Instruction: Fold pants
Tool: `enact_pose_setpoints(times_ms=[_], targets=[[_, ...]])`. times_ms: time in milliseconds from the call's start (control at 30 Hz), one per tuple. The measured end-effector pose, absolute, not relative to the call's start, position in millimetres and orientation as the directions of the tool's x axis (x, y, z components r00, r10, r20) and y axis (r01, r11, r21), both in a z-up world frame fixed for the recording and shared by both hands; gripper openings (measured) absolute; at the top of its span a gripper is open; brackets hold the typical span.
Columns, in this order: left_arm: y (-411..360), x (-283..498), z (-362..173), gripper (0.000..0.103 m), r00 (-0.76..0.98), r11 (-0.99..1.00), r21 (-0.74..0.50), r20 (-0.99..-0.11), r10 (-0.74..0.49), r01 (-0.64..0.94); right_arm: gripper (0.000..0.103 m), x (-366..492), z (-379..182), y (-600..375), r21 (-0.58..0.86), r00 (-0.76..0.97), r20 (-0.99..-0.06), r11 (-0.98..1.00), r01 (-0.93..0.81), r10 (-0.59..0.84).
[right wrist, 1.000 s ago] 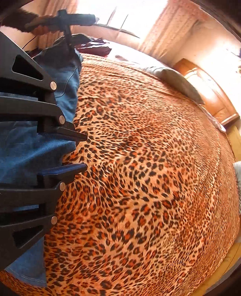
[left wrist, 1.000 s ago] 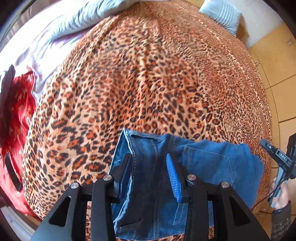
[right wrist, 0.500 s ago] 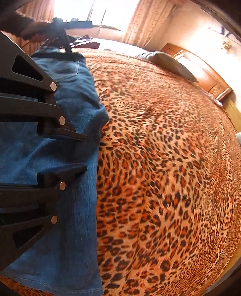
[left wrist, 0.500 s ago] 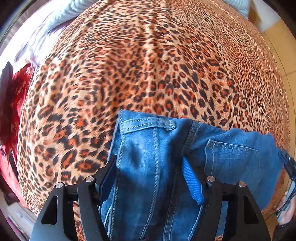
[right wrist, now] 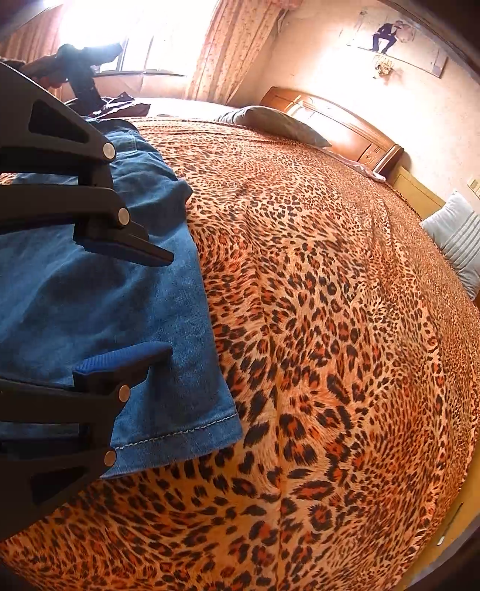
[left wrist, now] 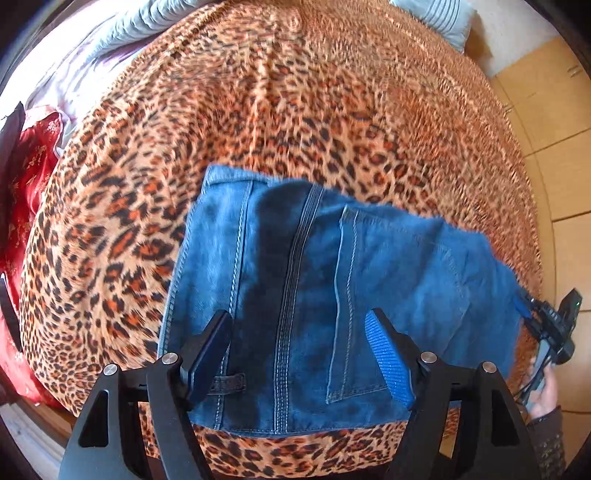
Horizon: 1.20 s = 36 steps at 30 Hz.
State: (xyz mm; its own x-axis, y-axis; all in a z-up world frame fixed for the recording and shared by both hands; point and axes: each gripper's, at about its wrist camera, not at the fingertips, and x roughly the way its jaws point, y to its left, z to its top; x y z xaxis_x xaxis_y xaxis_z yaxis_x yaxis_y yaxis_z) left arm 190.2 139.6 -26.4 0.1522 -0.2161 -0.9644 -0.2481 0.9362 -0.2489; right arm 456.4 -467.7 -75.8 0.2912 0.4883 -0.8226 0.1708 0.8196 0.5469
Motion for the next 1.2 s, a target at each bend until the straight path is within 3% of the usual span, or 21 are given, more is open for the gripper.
enact_pose_setpoints(times_ms=[33, 67, 100, 133, 167, 200, 267, 433, 500, 633, 700, 833, 1067, 1200], targets=[[139, 189, -41, 0.07, 0.116, 0.948, -0.199, -0.978, -0.174, -0.25, 0.042, 457, -82, -472, 0.509, 0.28, -0.847, 0.842, 0.177, 0.452], [141, 187, -55, 0.062, 0.084, 0.95, -0.169, -0.985, -0.152, -0.261, 0.029, 457, -86, -479, 0.479, 0.273, -0.864, 0.858, 0.185, 0.423], [145, 184, -63, 0.06, 0.091, 0.947, -0.177, -0.983, -0.158, -0.267, 0.018, 457, -90, -490, 0.468, 0.274, -0.87, 0.861, 0.201, 0.409], [147, 181, -61, 0.06, 0.128, 0.946, -0.189, -0.979, -0.16, -0.263, 0.001, 456, -93, -502, 0.461, 0.275, -0.876, 0.857, 0.231, 0.396], [147, 180, -58, 0.06, 0.125, 0.948, -0.181, -0.98, -0.153, -0.263, 0.0, 455, -93, -514, 0.457, 0.28, -0.88, 0.847, 0.273, 0.384], [146, 179, -56, 0.06, 0.108, 0.951, -0.159, -0.985, -0.135, -0.265, 0.003, 451, -90, -526, 0.462, 0.29, -0.878, 0.831, 0.309, 0.381], [143, 174, -45, 0.059, 0.108, 0.955, -0.165, -0.984, -0.142, -0.248, 0.024, 441, -78, -540, 0.495, 0.317, -0.858, 0.814, 0.304, 0.403], [117, 150, -20, 0.068, 0.143, 0.965, -0.212, -0.971, -0.191, -0.152, 0.043, 383, -48, -520, 0.602, 0.272, -0.784, 0.79, 0.113, 0.559], [113, 145, -31, 0.069, 0.094, 0.969, -0.195, -0.979, -0.183, -0.151, 0.043, 356, -52, -509, 0.624, 0.236, -0.771, 0.776, 0.096, 0.591], [104, 143, -48, 0.067, 0.003, 0.982, -0.125, -0.992, -0.125, -0.142, 0.039, 318, -81, -522, 0.566, 0.207, -0.823, 0.791, 0.232, 0.529], [95, 148, -29, 0.066, 0.029, 0.987, -0.131, -0.991, -0.129, -0.093, 0.039, 303, -77, -541, 0.639, 0.295, -0.768, 0.707, 0.303, 0.568], [58, 169, 20, 0.069, 0.116, 0.981, -0.182, -0.975, -0.189, 0.064, 0.055, 271, -68, -560, 0.735, 0.415, -0.678, 0.561, 0.381, 0.607], [-61, 244, 34, 0.073, 0.009, 0.903, -0.271, -0.957, -0.291, 0.332, 0.055, 224, -109, -545, 0.793, 0.48, -0.581, 0.324, 0.516, 0.657], [-145, 283, 30, 0.073, -0.029, 0.832, -0.219, -0.971, -0.238, 0.51, 0.055, 214, -124, -540, 0.823, 0.583, -0.511, 0.163, 0.544, 0.632]])
